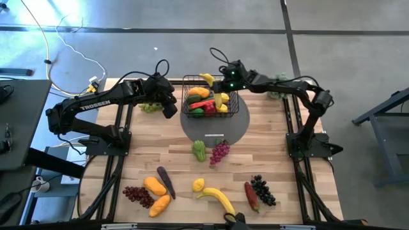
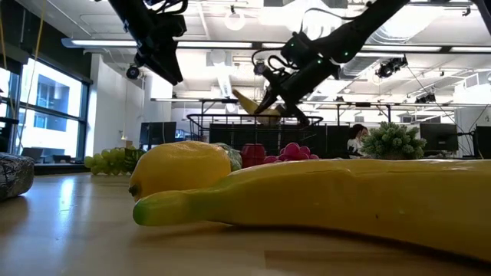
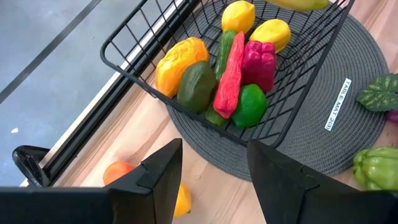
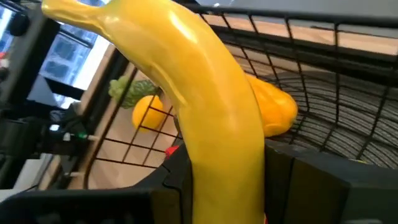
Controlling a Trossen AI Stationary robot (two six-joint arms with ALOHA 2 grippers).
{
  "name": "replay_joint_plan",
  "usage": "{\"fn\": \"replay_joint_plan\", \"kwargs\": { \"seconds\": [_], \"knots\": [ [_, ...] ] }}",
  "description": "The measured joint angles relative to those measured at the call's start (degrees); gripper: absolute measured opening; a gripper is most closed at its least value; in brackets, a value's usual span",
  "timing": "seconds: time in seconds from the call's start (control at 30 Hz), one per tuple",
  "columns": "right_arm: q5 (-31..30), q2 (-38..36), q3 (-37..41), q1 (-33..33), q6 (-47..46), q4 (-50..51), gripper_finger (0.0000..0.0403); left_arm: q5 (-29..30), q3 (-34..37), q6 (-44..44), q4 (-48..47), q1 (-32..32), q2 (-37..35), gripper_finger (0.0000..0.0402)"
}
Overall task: Build produce basket
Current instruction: Put the yellow banana into the wire basket, then put the purple eggplant into the wire basket
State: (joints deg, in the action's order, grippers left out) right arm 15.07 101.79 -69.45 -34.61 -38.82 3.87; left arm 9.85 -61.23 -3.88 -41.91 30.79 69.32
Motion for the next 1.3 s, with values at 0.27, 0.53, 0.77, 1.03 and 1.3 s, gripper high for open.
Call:
{"fn": "replay_joint_plan", "kwargs": {
  "seconds": [0.27,0.53,0.77,1.03,1.3],
  "knots": [
    [-3.5,0.7,0.0,0.7,-1.5,4.5,0.0115,0.0,0.0,0.0,0.0,0.0,0.0,0.017],
    [-3.6,0.7,0.0,0.5,-1.7,4.1,0.012,0.0,0.0,0.0,0.0,0.0,0.0,0.017],
    [-4.6,0.7,0.0,0.5,-1.7,4.1,0.0152,0.0,0.0,0.0,0.0,0.0,0.0,0.017],
    [-4.6,0.7,0.0,0.5,-2.9,4.1,0.0195,0.0,0.0,0.0,0.0,0.0,0.0,0.017],
    [-5.2,0.7,-2.5,0.5,-3.2,6.7,0.0197,-0.1,0.0,0.0,0.0,0.0,0.0,0.017]
  ]
}}
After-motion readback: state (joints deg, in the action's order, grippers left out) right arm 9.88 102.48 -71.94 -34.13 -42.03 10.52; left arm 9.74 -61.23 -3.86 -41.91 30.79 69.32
